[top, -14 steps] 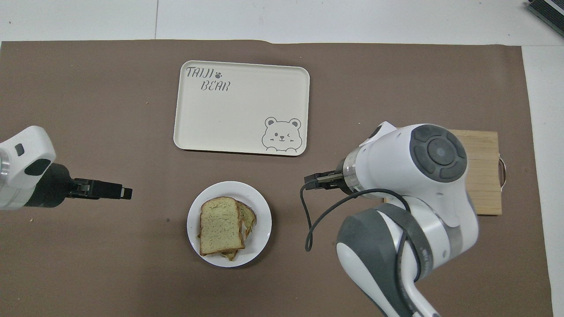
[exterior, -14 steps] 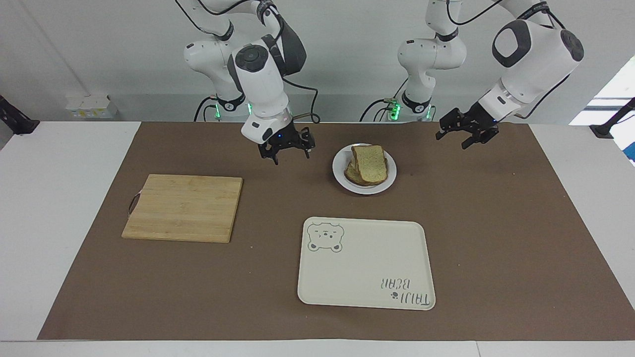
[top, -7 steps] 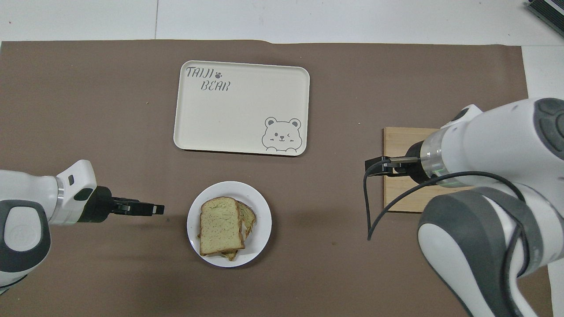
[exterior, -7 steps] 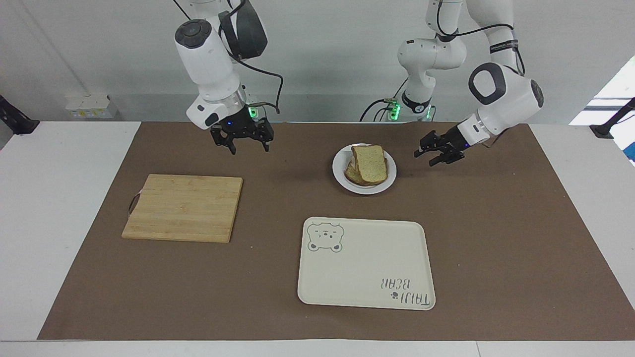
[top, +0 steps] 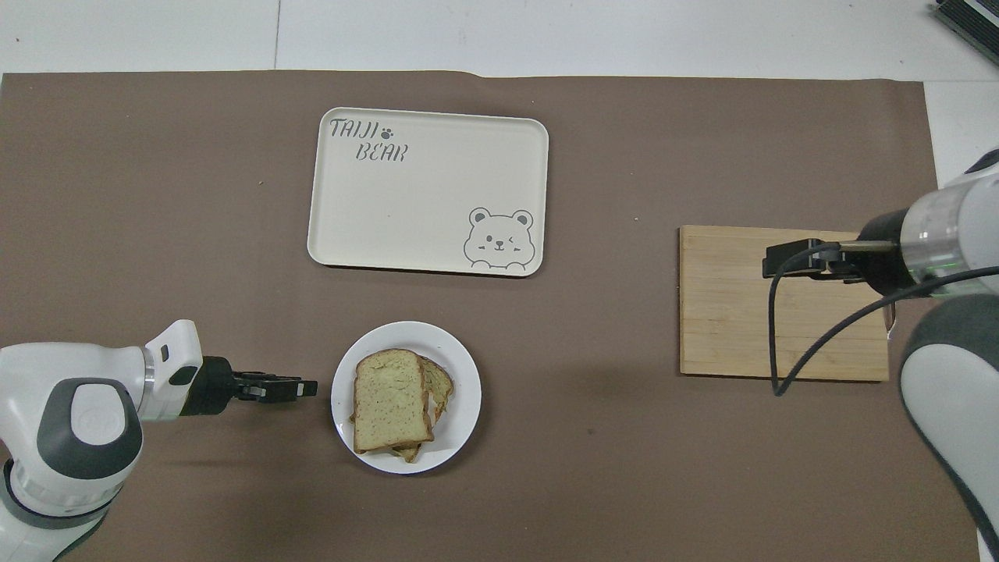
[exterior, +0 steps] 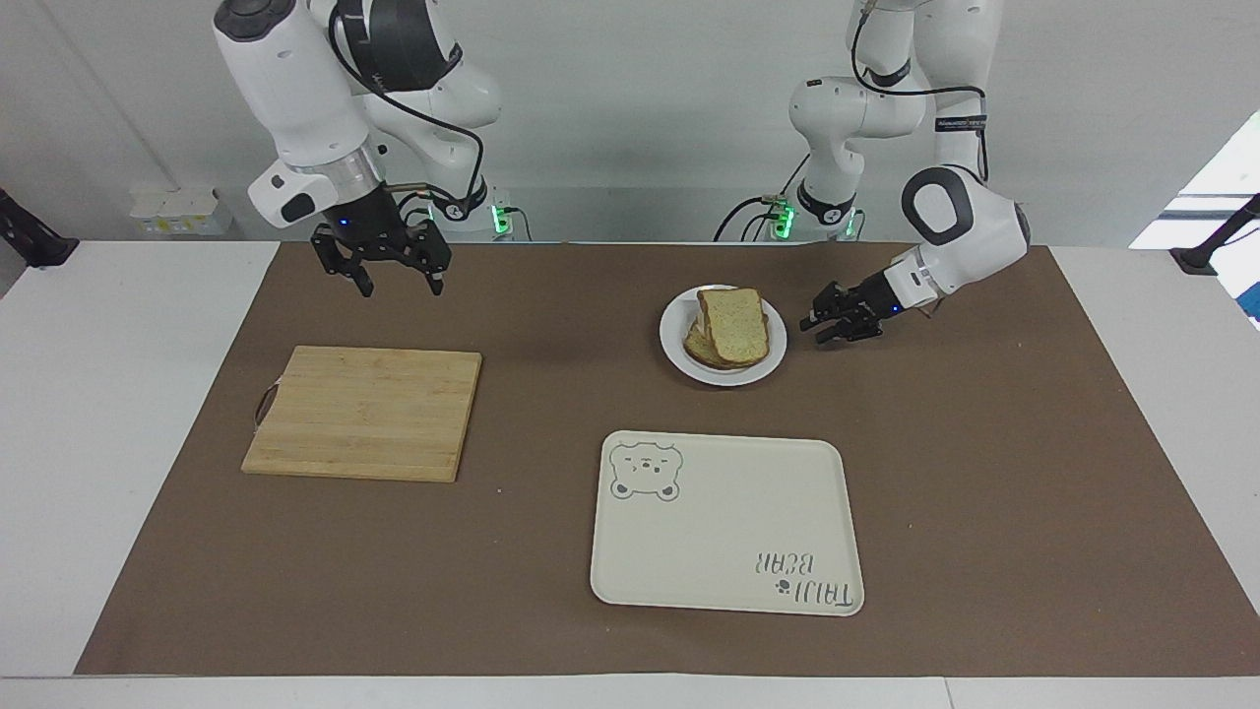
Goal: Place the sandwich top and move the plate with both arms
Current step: 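Grip the white plate rim with the left gripper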
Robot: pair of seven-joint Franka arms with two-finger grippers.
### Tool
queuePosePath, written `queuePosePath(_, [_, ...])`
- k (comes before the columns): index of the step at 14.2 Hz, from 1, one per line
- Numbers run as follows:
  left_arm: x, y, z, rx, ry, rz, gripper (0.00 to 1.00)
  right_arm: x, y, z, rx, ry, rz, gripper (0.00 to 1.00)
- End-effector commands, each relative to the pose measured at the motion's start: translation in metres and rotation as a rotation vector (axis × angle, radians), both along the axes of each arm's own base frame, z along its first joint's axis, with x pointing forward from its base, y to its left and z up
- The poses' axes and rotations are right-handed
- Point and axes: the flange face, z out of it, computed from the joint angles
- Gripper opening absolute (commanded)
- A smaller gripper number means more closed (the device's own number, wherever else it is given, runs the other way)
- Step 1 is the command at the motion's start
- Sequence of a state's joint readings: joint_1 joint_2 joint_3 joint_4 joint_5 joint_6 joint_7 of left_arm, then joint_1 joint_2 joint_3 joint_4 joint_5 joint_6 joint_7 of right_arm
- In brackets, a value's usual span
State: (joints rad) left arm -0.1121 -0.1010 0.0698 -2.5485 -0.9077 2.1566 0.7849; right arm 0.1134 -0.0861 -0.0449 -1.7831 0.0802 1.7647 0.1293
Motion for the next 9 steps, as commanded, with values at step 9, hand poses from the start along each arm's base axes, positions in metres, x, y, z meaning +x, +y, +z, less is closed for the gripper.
queuePosePath(9, [-0.027, -0.044, -0.031, -0.028, -0.020, 0.092, 0.34, -0.015, -0.060, 0.081, -0.074, 0.001, -0.060, 1.00])
